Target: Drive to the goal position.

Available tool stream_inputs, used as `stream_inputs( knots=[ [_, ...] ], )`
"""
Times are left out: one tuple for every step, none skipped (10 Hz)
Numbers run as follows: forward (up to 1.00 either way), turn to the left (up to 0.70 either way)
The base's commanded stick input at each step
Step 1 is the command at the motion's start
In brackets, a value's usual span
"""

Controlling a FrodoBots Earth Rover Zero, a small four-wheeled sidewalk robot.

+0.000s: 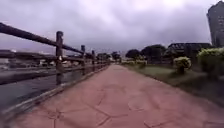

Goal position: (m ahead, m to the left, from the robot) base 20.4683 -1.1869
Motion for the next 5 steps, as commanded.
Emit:
stream_inputs(
  knots=[
    [1.0, 0.0],
    [1.0, 0.0],
    [1.0, 0.0],
    [1.0, 0.0],
    [1.0, 0.0]
  ],
)
